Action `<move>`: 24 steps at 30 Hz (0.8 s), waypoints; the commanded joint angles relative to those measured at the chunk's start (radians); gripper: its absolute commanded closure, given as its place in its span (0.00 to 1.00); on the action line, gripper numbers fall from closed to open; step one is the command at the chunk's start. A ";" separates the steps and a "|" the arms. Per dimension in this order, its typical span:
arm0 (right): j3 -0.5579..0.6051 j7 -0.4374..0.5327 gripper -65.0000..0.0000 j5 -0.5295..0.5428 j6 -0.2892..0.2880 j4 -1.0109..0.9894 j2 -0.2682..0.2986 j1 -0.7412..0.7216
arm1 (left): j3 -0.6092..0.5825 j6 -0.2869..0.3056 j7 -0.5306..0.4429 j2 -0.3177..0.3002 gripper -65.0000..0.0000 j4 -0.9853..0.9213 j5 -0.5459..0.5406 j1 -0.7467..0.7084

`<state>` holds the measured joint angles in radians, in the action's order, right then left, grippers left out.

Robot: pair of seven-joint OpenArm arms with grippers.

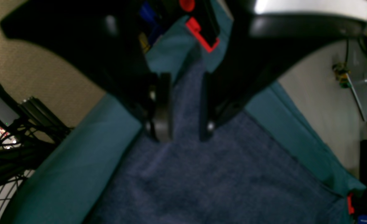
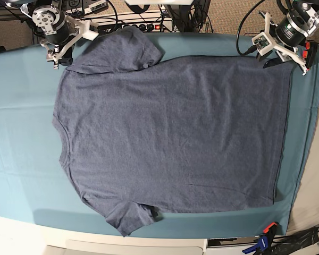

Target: Fold the T-shirt properly

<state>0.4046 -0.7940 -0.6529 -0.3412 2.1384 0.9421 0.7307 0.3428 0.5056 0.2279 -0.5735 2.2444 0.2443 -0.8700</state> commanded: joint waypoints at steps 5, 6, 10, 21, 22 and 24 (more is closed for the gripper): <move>-0.007 0.007 0.58 -0.009 0.006 -0.014 0.013 0.000 | 0.006 -0.011 -0.015 -0.008 0.74 0.014 -0.006 -0.008; -0.007 0.016 0.58 -0.009 0.005 -0.020 0.013 0.000 | 0.006 -0.011 -0.015 -0.008 0.74 0.014 -0.006 -0.008; -0.007 0.046 0.58 -0.009 0.005 -0.029 0.013 -0.002 | 0.006 -0.011 -0.016 -0.008 0.74 0.014 -0.006 -0.008; 0.084 0.112 0.58 -0.014 -0.024 -0.081 -0.064 -0.090 | 0.006 -0.011 -0.016 -0.008 0.74 0.014 -0.006 -0.008; 0.108 0.115 0.58 -0.014 -0.032 -0.081 -0.064 -0.097 | 0.006 -0.011 -0.016 -0.008 0.74 0.014 -0.006 -0.008; 0.159 0.116 0.58 -0.014 -0.037 -0.081 -0.064 -0.108 | 0.006 -0.011 -0.016 -0.008 0.74 0.014 -0.006 -0.008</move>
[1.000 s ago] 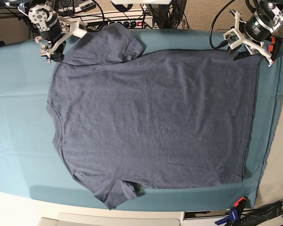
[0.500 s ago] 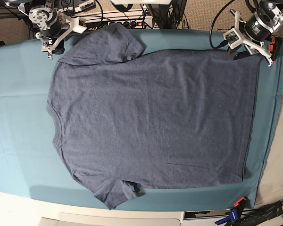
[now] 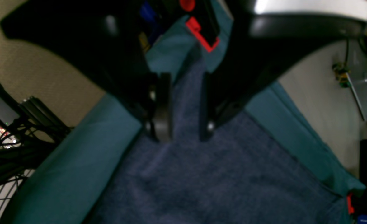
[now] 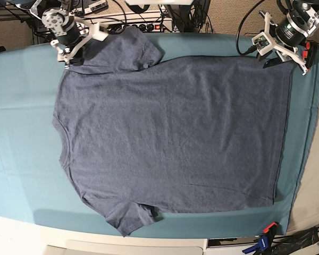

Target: Fold the T-shirt properly

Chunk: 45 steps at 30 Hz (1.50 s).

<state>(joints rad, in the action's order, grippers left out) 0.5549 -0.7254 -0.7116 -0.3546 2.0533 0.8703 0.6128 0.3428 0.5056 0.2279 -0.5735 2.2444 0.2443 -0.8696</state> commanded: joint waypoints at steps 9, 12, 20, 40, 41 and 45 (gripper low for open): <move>0.141 0.054 0.58 0.004 -0.024 0.004 0.008 -0.001 | 0.006 -0.018 -0.015 -0.008 0.74 0.014 -0.007 0.004; 0.142 0.064 0.58 0.004 -0.060 0.005 0.008 -0.001 | 0.006 -0.018 -0.014 -0.008 0.74 0.014 -0.019 0.020; 0.142 0.079 0.59 0.008 -0.100 0.005 0.007 -0.001 | 0.006 -0.015 -0.008 -0.008 0.74 0.014 -0.043 0.025; 0.142 0.077 1.00 -0.063 0.023 0.006 0.007 -0.044 | -0.024 -0.014 0.042 -0.058 0.69 -0.155 0.067 0.024; 0.142 0.077 1.00 -0.064 0.023 0.006 0.006 -0.051 | -0.043 -0.027 0.042 -0.072 0.69 -0.173 0.091 0.024; 0.142 0.077 1.00 -0.064 0.024 0.006 0.004 -0.068 | -0.143 -0.119 0.042 -0.108 0.67 -0.223 0.188 0.025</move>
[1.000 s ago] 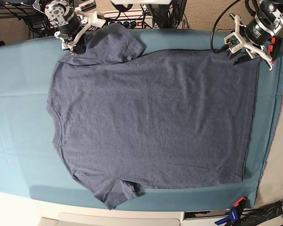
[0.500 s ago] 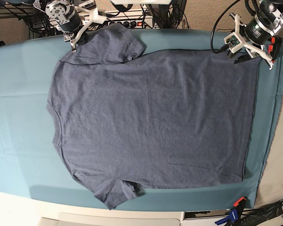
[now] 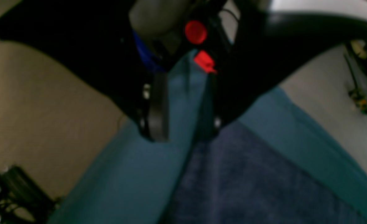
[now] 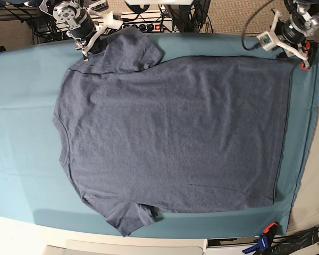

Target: Fold the T-shirt properly

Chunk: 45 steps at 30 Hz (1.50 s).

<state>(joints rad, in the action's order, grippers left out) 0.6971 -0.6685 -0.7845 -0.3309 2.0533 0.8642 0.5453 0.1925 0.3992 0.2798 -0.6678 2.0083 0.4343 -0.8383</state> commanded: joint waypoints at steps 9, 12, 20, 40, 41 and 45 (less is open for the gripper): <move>0.000 0.020 1.00 0.010 0.000 0.006 0.011 -0.002 | -0.150 -0.119 0.018 -0.017 0.67 0.003 0.124 0.042; 0.000 0.016 1.00 0.010 0.000 0.006 0.011 -0.002 | -0.150 -0.119 0.022 -0.017 0.67 0.003 0.124 0.056; 0.000 0.015 1.00 0.010 0.000 0.006 0.011 -0.002 | -0.150 -0.153 0.072 -0.068 0.67 0.003 0.139 0.058; 0.000 0.014 1.00 0.028 -0.001 0.006 0.011 -0.003 | -0.150 -0.201 0.053 -0.117 0.67 -0.125 0.151 0.060; 0.000 0.014 1.00 0.028 -0.001 0.006 0.011 -0.003 | -0.150 -0.209 0.053 -0.117 0.67 -0.131 0.151 0.060; 0.000 0.013 1.00 0.029 -0.001 0.006 0.011 -0.003 | -0.150 -0.224 0.052 -0.117 0.67 -0.133 0.150 0.061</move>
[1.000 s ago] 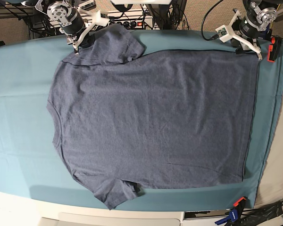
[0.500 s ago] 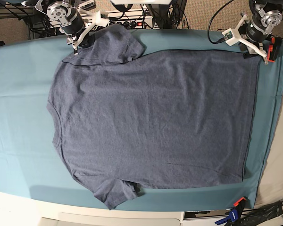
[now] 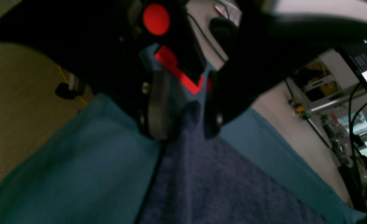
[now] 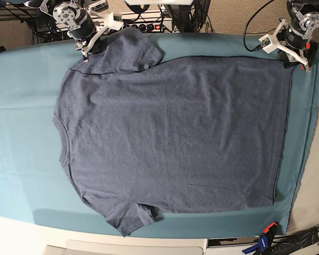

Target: Fold the T-shirt properly

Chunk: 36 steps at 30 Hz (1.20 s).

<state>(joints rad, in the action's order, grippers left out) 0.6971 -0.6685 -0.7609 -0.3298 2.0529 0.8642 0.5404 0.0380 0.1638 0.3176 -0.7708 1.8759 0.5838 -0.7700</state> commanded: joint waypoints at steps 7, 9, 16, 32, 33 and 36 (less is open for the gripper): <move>0.000 0.013 1.00 0.005 -0.002 0.007 0.011 0.002 | 0.004 0.011 0.004 -0.013 0.67 0.000 0.000 0.001; 0.000 0.013 1.00 0.005 -0.002 0.007 0.011 0.002 | 0.004 0.011 0.004 -0.013 0.67 0.000 -0.010 0.009; 0.000 0.006 1.00 0.005 -0.002 0.007 0.011 0.002 | 0.004 0.008 0.004 -0.013 0.67 0.000 -0.031 0.039; 0.000 -0.016 1.00 -0.038 0.034 0.007 0.011 0.002 | 0.004 -0.004 0.004 -0.014 1.00 0.001 -0.079 0.039; 0.000 -0.020 1.00 -0.042 0.053 0.007 0.011 0.002 | 0.004 -0.020 0.005 -0.014 1.00 0.001 -0.079 0.039; 0.000 -0.032 1.00 -0.061 0.099 0.008 0.011 0.002 | 0.004 -0.057 0.009 -0.014 1.00 0.007 -0.079 0.039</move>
<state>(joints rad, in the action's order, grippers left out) 0.7017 -0.6956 -0.8124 -0.2436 2.0476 0.8616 0.5426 0.0338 0.1375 0.3302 -0.7696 1.8671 0.4995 -0.7315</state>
